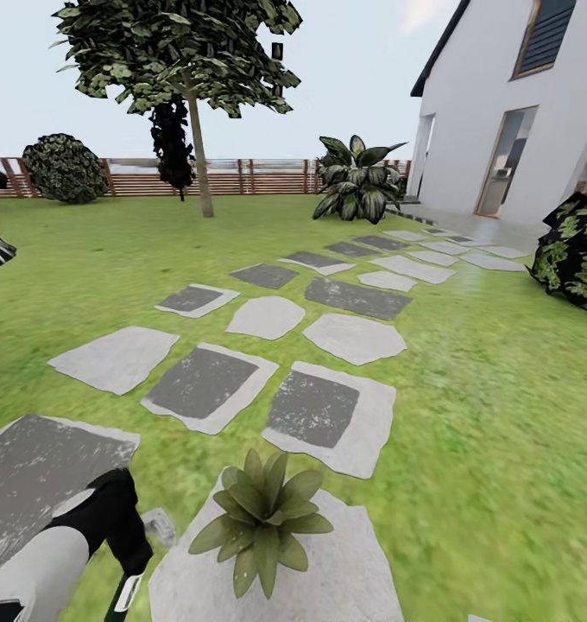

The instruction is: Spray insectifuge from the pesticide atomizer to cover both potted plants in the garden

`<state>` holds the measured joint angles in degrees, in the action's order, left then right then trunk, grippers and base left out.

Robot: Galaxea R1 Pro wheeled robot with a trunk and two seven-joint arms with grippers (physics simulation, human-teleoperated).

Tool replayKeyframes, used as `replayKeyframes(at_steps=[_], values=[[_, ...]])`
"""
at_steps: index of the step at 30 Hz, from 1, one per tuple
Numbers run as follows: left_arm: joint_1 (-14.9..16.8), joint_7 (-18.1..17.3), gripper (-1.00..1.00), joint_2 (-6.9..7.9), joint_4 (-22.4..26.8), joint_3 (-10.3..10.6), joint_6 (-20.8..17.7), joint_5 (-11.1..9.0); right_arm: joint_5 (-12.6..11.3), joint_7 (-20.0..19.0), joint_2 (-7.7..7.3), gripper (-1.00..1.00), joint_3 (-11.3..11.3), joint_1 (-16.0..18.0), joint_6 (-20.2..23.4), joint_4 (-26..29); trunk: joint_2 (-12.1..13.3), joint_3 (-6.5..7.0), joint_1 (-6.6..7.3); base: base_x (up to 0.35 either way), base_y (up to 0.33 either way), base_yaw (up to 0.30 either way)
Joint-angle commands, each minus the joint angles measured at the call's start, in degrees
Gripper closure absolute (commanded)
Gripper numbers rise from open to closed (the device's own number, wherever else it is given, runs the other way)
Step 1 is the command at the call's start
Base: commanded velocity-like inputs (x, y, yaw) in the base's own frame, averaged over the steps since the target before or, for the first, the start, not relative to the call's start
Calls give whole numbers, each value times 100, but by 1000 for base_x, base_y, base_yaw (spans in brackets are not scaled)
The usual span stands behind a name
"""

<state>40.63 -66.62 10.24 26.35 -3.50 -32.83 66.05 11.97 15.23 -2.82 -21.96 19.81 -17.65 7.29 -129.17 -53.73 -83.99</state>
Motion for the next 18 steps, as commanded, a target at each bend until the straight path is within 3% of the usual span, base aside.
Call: replayKeyframes(at_steps=[1, 3, 5, 13, 18], values=[[-3, -37, 100, 73, 2, -36, -50, 22, 60, 15, 1, -100, -43, 5, -19, -8, -2, -5, 1, 0, 0, -13], [-9, -35, 100, 226, -14, -35, 44, 17, 60, 11, 1, -100, -44, 5, -19, -8, -2, -5, 1, 0, 0, -6], [-11, -32, 100, 266, -66, -40, 255, 18, 60, 7, 1, -100, -38, 5, -19, -8, -2, -5, 1, 0, 0, -1], [-11, -12, 100, -14, -35, -71, 316, 11, 60, 7, 1, -100, -38, 5, -19, -8, -2, -5, 1, 187, 165, -9], [-14, 82, 100, -23, -65, -71, 460, -14, 60, 6, 1, -100, -36, 5, -19, -8, -2, -5, 1, 104, 93, -217]])
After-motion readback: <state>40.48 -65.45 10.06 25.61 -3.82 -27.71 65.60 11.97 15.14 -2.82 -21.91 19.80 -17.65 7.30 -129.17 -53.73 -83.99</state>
